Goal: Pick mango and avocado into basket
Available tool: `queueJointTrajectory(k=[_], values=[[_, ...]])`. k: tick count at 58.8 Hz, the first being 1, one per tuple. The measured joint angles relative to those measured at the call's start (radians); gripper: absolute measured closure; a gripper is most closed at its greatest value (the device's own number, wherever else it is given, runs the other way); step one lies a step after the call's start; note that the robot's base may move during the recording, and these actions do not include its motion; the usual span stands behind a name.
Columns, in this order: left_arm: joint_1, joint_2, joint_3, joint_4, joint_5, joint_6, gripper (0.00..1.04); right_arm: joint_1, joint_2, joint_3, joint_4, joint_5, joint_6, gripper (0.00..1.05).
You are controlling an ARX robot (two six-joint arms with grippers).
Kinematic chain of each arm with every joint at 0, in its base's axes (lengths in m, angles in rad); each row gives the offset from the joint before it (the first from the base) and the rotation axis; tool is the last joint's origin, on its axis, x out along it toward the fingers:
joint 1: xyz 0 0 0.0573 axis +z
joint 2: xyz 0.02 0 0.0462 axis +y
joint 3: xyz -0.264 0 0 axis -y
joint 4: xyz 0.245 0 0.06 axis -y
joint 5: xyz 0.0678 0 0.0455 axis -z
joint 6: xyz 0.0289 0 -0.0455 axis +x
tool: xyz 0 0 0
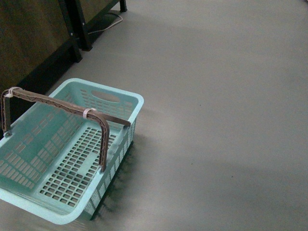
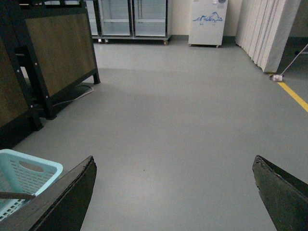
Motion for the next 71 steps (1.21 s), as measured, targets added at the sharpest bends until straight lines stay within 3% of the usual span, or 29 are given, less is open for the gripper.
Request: queueJointTrajectory(k=[8,18,49,71], values=[[-0.028,0.304,0.095,0.150,-0.007,-0.054,0.07,0.000,0.000,0.000,0.000,0.000,0.000,0.08],[-0.064,0.550,0.229,0.198,-0.007,-0.085,0.07,0.000,0.000,0.000,0.000,0.000,0.000,0.08],[-0.173,1.033,0.718,0.126,-0.040,-0.137,0.07,0.000,0.000,0.000,0.000,0.000,0.000,0.08],[-0.245,1.130,0.833,0.111,-0.073,-0.199,0.62,0.000,0.000,0.000,0.000,0.000,0.000,0.08]])
